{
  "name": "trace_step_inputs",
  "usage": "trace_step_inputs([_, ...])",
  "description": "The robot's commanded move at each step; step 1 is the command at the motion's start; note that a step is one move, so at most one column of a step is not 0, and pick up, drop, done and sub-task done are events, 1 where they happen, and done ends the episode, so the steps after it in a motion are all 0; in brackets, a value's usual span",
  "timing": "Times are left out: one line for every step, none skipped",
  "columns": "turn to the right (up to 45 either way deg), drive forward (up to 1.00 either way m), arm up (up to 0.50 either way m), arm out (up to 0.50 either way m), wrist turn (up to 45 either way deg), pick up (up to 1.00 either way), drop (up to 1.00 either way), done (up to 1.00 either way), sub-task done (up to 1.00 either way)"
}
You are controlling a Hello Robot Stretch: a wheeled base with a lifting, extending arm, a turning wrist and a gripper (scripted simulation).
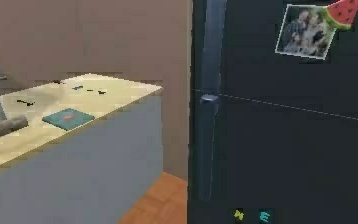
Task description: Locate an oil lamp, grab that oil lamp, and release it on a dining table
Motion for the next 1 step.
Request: trace_step_inputs([-45.0, 0.0, 0.0, 0.0, 0.0, 0.0, 0.0, 0.0, 0.0])
